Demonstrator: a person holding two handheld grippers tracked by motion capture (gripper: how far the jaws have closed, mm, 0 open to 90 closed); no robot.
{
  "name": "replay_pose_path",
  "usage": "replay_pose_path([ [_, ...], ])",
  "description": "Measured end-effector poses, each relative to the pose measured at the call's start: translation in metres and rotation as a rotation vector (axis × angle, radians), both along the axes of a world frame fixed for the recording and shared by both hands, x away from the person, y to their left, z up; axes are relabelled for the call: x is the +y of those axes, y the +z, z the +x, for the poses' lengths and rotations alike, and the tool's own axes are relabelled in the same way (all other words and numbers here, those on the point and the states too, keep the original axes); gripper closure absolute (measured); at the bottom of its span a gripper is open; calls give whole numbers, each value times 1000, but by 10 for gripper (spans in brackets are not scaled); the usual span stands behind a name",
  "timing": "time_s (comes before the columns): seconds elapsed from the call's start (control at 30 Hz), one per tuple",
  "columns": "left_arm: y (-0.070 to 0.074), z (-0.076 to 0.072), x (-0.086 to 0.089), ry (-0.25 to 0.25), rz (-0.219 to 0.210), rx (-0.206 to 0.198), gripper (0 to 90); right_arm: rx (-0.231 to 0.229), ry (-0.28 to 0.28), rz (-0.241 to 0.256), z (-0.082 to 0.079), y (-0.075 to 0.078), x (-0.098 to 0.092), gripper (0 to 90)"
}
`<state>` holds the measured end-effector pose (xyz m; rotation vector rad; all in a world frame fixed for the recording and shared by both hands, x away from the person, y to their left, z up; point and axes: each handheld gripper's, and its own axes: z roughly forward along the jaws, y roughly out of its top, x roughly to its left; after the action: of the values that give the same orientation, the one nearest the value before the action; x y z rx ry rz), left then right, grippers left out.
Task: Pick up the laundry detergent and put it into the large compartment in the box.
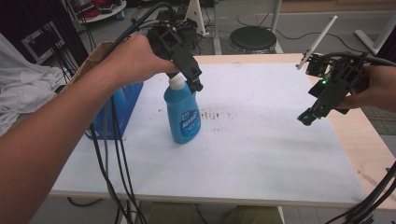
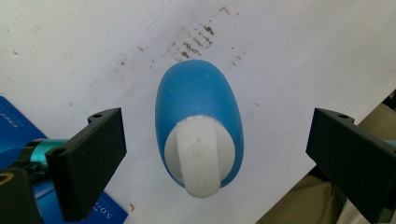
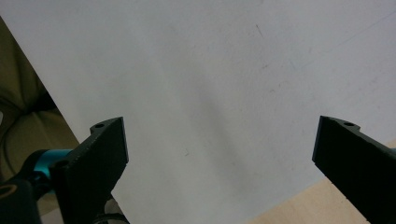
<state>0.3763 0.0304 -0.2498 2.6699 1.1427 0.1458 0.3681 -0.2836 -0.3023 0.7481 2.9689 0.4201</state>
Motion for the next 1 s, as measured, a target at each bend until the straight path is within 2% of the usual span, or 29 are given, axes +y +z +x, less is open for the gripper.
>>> replay_pose_path([
  [0.57,-40,4,4,15,-6,45,49,3,-3,-3,3,-4,0,25],
  [0.77,-44,5,5,17,-1,49,49,6,-6,-4,2,-5,0,25],
  [0.87,-46,6,3,10,15,56,49,5,-11,-1,2,-5,-1,25],
  [0.93,-47,6,2,5,14,57,95,4,-10,-1,2,-5,-1,25],
  [1.0,-48,6,2,10,14,56,97,3,-11,-1,2,-5,-1,25],
])
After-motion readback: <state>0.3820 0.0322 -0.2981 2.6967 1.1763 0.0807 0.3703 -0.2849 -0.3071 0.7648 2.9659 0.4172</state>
